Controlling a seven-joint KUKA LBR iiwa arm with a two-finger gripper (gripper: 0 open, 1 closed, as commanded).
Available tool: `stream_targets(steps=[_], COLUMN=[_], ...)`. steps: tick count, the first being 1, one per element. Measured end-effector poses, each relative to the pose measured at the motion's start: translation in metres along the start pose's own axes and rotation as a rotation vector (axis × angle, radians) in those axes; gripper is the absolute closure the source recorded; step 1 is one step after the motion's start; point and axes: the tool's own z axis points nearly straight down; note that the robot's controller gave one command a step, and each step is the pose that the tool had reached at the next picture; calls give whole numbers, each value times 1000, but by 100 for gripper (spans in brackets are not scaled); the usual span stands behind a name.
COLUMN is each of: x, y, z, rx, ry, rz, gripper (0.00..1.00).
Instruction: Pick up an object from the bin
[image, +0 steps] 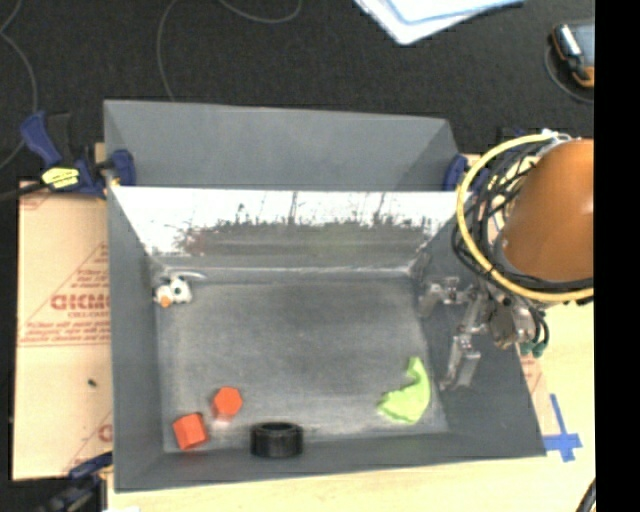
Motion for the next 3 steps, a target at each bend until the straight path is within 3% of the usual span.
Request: stream_targets(steps=[1,2,3], x=[8,-16,6], y=[5,-6,-13], z=[89,132,177], rx=[2,0,4], ry=[-5,-2,-8], rz=[-103,-195,-444], gripper=[0,0,0])
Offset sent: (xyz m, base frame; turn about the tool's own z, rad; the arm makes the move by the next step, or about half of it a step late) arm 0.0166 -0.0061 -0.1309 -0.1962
